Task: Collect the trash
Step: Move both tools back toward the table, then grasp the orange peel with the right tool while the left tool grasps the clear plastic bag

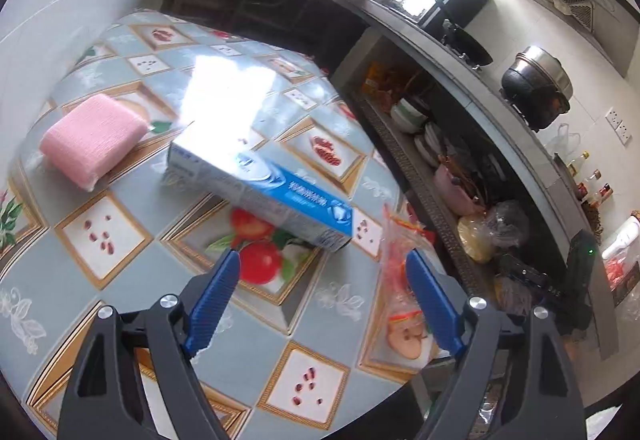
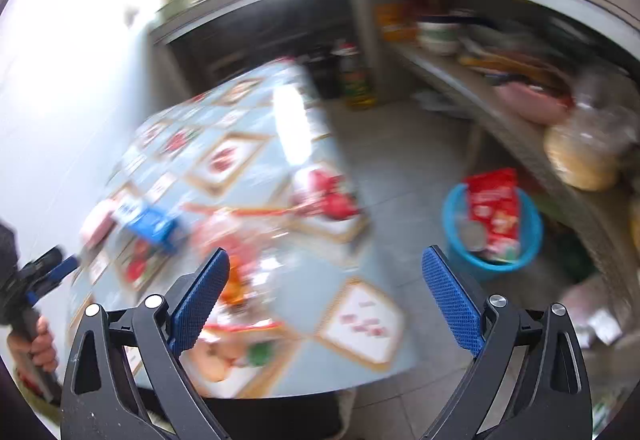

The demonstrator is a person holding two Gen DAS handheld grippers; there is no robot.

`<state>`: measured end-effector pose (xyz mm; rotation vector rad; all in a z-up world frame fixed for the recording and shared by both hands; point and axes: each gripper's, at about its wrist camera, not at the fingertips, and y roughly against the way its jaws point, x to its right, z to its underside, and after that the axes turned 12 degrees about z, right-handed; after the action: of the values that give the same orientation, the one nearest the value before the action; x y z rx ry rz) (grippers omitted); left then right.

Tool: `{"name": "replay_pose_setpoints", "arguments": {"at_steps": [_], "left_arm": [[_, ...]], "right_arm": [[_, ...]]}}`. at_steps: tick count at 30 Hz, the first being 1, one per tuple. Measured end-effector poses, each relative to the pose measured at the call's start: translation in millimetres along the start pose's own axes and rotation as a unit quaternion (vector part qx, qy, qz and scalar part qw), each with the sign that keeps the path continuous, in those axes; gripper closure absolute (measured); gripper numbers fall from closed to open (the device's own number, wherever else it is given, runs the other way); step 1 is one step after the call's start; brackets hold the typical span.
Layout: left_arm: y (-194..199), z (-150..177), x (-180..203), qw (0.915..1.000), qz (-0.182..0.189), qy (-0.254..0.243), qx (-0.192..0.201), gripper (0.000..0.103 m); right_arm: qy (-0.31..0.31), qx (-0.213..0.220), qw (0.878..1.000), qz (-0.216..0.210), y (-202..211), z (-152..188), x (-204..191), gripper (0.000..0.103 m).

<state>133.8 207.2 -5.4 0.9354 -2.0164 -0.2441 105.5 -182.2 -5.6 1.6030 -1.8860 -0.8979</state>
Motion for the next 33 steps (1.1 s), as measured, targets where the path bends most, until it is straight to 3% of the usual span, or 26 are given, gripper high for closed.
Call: {"name": "replay_pose_setpoints", "arguments": {"at_steps": [4,8,14,20,24,26,28,33], "left_arm": [[-0.7,14.5,-7.6,1.0,-0.001,0.004,-0.003,0.021],[-9.8,22.6,-10.7,0.9997,0.016,0.01,-0.014,0.021],[-37.9,26.5,3.0,0.9936,0.105,0.026,-0.034,0.021],[-75.3,28.6,22.5,0.9864,0.146,0.014,-0.075,0.037],[-90.4,30.1,31.7,0.9872,0.129,-0.004,-0.094,0.047],[-97.2,29.8,36.9,0.9883,0.111,-0.018,-0.103,0.048],[-101.7,29.1,37.5,0.9883,0.103,-0.023,-0.11,0.05],[-115.6,26.8,42.8,0.9868,0.092,-0.036,-0.128,0.057]], "right_arm": [[0.062,0.008,0.998,-0.023,-3.7,10.0,-41.5,0.016],[0.115,0.005,0.993,-0.024,-16.4,20.6,-75.2,0.03],[0.131,-0.036,0.99,-0.03,-55.0,29.0,-86.7,0.051],[0.136,-0.047,0.989,-0.045,-68.3,31.7,-88.5,0.058],[0.153,-0.043,0.986,-0.044,-69.5,32.7,-93.8,0.065],[0.154,-0.044,0.986,-0.046,-72.0,33.2,-94.7,0.078],[0.145,-0.043,0.987,-0.054,-72.2,32.4,-91.6,0.084],[0.111,-0.038,0.99,-0.074,-66.6,28.9,-76.8,0.09]]}}
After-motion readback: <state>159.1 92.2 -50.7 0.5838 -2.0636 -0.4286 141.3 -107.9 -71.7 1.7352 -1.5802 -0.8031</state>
